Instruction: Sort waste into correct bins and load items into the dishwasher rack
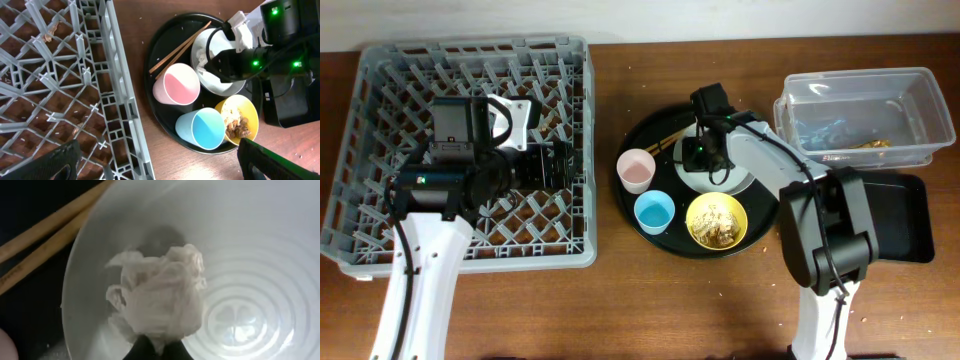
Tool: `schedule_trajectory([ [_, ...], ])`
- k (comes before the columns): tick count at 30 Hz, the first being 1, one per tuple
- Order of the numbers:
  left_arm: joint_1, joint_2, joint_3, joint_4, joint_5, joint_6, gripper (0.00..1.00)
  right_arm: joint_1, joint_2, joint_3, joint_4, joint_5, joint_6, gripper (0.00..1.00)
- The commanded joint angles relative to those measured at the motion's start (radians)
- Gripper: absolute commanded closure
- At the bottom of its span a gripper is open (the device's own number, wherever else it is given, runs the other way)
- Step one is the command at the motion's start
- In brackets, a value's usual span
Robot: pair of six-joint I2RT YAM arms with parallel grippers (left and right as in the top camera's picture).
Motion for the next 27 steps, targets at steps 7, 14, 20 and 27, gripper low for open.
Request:
schedule_trajectory([
  [7,0.001,0.002,0.021,0.002,0.018,-0.008,0.01,-0.492,-0.337,0.124,-0.078,-0.089,0.08,0.96],
  [14,0.001,0.002,0.021,-0.08,0.018,-0.009,0.01,-0.588,-0.365,0.127,-0.136,-0.197,-0.023,0.26],
  [20,0.001,-0.055,0.023,-0.084,0.026,-0.017,0.02,-0.275,-0.552,0.122,-0.589,-0.193,-0.093,0.38],
  [27,0.002,-0.253,0.022,-0.1,-0.02,-0.024,0.01,0.125,-0.504,-0.257,-0.365,-0.175,-0.121,0.42],
])
